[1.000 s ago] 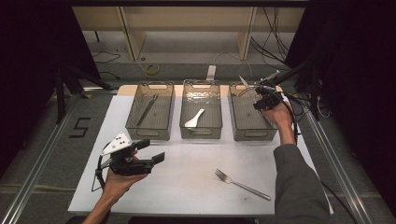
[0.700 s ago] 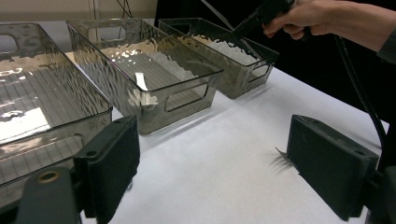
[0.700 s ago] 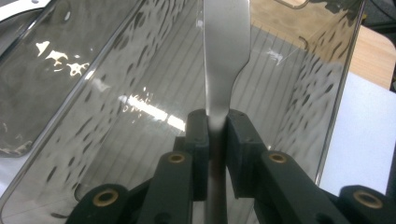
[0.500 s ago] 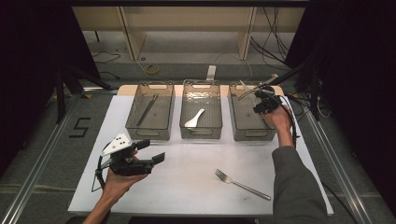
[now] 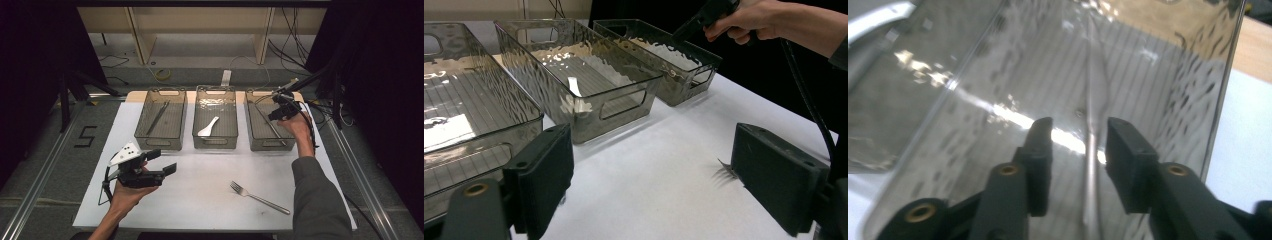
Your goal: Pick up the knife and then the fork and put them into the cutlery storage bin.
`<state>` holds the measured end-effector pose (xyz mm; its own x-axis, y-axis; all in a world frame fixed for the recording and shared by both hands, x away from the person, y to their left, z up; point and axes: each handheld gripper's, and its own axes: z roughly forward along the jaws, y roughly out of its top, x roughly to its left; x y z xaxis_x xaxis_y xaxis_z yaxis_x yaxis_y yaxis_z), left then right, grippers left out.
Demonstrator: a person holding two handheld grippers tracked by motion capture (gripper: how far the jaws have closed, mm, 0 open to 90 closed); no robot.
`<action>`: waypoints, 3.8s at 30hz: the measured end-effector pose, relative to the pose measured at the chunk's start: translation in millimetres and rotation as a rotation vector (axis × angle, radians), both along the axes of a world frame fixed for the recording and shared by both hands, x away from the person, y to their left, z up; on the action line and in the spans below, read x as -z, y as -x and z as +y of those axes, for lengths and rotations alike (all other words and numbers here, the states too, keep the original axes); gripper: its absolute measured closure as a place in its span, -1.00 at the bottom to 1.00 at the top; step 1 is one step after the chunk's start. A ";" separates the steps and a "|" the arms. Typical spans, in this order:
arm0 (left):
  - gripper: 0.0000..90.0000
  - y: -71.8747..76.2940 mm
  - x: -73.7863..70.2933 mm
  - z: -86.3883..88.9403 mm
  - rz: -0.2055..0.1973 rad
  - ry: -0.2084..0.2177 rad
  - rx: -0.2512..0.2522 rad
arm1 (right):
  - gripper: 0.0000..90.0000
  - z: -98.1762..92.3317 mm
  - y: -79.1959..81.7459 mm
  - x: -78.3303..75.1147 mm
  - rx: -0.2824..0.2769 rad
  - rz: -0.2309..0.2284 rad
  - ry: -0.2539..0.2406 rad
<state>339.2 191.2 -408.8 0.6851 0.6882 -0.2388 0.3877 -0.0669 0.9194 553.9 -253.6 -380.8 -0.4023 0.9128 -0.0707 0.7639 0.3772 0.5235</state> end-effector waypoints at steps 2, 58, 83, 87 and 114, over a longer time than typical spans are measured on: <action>-0.63 -0.2 0.2 -0.3 0.003 0.000 0.000 | 0.26 1.8 3.6 -3.2 -0.020 -0.001 -0.013; -0.63 2.2 -2.0 -2.2 -0.016 -0.006 0.011 | -0.32 64.8 176.8 -2.7 -0.469 0.000 -0.108; -0.63 2.4 -1.9 -2.3 -0.016 -0.009 0.020 | -0.09 55.8 192.2 34.7 -0.473 0.158 -0.012; -0.63 2.4 -2.0 -2.5 -0.016 -0.005 0.019 | -0.05 54.8 193.7 39.8 -0.474 0.174 -0.009; -0.63 2.5 -1.9 -2.8 -0.016 -0.012 0.024 | 0.31 55.8 202.3 57.4 -0.475 0.252 0.048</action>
